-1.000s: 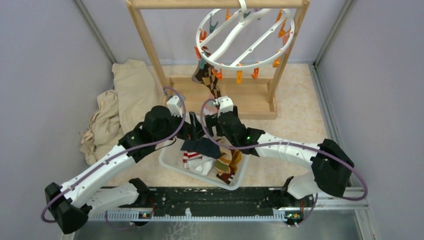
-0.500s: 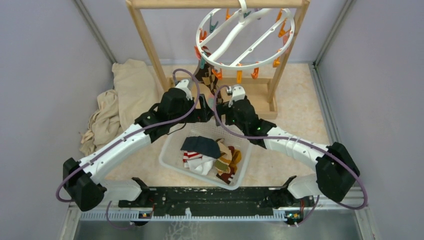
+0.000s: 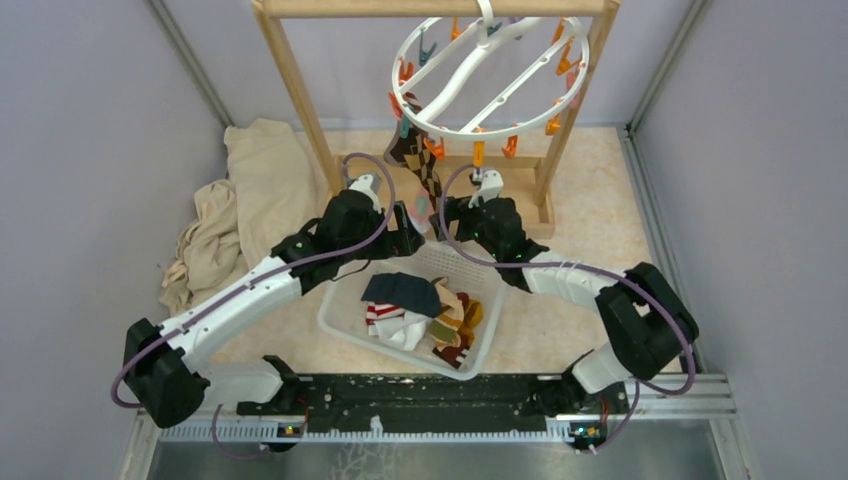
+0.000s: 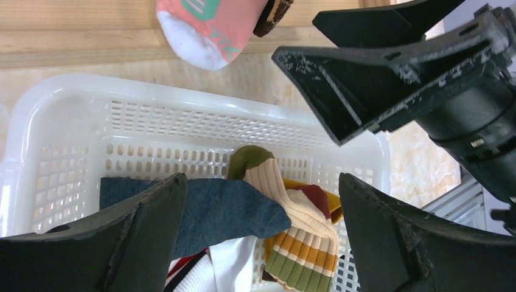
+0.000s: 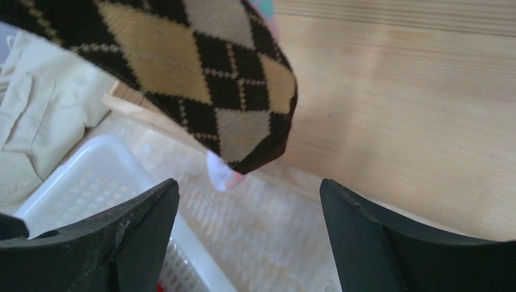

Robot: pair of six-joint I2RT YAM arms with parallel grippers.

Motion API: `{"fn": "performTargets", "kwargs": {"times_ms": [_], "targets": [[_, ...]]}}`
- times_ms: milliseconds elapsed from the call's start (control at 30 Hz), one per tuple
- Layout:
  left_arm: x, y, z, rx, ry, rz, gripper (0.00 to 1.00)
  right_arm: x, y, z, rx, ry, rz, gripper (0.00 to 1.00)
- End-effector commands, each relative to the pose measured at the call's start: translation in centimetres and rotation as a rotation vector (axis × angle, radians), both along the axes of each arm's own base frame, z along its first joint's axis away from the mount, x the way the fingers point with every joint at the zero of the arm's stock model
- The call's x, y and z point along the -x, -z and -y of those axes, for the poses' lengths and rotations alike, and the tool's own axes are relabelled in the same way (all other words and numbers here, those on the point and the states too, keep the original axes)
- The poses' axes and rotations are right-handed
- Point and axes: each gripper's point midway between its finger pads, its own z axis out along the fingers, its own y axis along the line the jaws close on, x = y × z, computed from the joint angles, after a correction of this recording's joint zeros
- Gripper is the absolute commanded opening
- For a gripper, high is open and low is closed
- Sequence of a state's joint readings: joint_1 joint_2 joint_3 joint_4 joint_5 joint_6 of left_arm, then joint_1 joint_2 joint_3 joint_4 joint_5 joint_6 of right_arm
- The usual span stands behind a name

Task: Remove the socks clipped to the hanger
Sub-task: Remove the sock from the hanger.

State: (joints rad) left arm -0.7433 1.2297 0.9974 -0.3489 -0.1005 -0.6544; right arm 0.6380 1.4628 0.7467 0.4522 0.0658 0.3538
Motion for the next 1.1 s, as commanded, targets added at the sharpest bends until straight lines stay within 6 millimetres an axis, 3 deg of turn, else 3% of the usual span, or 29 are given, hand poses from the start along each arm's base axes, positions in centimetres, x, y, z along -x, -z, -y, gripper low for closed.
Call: {"fn": "performTargets", "kwargs": {"times_ms": [0, 333, 567, 700, 867, 1000, 1033, 1067], "targets": [[0.4, -0.4, -0.7, 0.009, -0.019, 0.006, 0.99, -1.5, -4.5, -0.8, -0.189, -0.017, 0.133, 0.85], [0.9, -0.1, -0.9, 0.011, -0.023, -0.017, 0.99, -1.7, -4.8, -5.6, -0.317, -0.265, 0.113, 0.79], [1.5, 0.2, -0.2, 0.036, -0.003, -0.069, 0.99, -3.6, -5.0, -5.3, -0.302, -0.190, 0.106, 0.77], [2.0, 0.4, -0.7, 0.052, -0.014, -0.066, 0.99, -4.6, -5.8, -4.9, -0.285, -0.141, 0.115, 0.61], [1.9, 0.4, -1.1, 0.035, -0.019, -0.053, 0.99, -4.1, -7.0, -4.1, -0.284, -0.131, 0.147, 0.38], [1.8, 0.7, -0.6, 0.038, 0.000, -0.056, 0.99, -3.3, -7.4, -3.4, -0.264, -0.126, 0.157, 0.06], [1.8, 0.8, -0.4, 0.041, 0.006, -0.058, 0.99, -3.2, -7.4, -3.2, -0.259, -0.122, 0.158, 0.00], [1.8, 0.8, -0.2, 0.046, 0.013, -0.058, 0.99, -3.0, -7.4, -3.0, -0.255, -0.120, 0.158, 0.00]]}}
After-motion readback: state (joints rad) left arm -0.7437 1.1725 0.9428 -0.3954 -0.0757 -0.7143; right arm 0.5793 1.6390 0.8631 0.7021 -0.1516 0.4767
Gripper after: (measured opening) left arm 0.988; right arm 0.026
